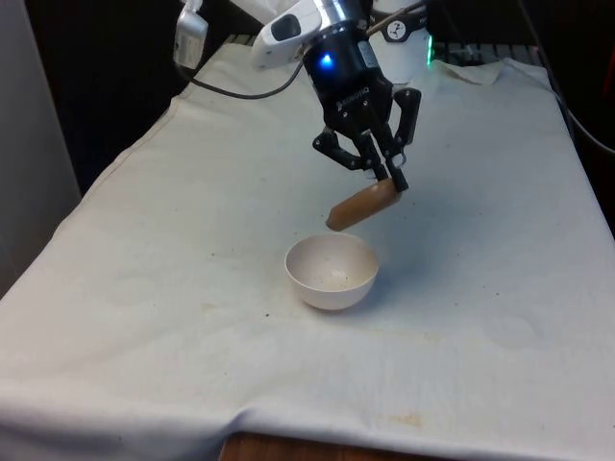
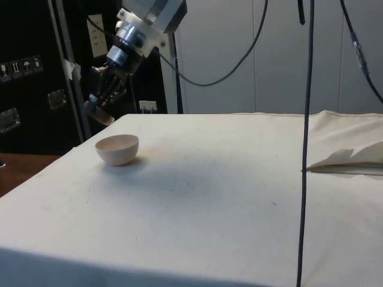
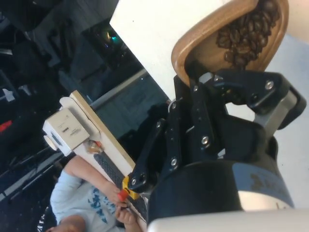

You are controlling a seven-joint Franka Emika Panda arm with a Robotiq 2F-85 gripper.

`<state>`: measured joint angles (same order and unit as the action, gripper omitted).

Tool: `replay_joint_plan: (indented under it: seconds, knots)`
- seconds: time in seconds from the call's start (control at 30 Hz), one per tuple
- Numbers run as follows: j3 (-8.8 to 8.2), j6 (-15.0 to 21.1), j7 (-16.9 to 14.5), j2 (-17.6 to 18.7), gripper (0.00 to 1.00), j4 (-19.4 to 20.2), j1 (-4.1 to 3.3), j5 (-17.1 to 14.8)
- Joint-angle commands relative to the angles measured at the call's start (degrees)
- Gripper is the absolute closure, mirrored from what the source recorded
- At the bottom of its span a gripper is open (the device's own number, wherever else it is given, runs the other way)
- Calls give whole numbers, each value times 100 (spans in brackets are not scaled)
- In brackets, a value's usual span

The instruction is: Pour the coffee beans from the cup into the bowl.

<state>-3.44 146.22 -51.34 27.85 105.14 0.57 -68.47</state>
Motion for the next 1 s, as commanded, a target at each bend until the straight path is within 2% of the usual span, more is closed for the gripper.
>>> replay_joint_plan:
  seconds: [0.0,0.03,0.07,0.1,0.27,0.33,0.37,0.4,0.53,0.63,0.67,0.7,0.97]
  knots:
    - [0,-40,6,17,100,-34,34,-74]
    - [-6,-57,11,23,100,-40,40,-103]
    - [-23,-29,0,0,100,-6,11,-46]
    - [-11,-69,6,23,100,-46,40,-132]
    - [-52,-166,-17,63,100,-80,69,-338]
    - [-63,-201,-29,74,100,-97,69,-413]
    - [-86,-172,-17,46,100,-46,34,-355]
    - [-74,-223,-29,74,100,-97,74,-441]
    - [-132,-321,-11,80,100,-109,92,-550]
    - [-172,-390,-6,80,100,-109,92,-647]
    - [-189,-378,-17,74,100,-92,69,-613]
    - [-178,-407,0,80,100,-109,92,-676]
    - [-246,-602,23,74,100,-109,97,-968]
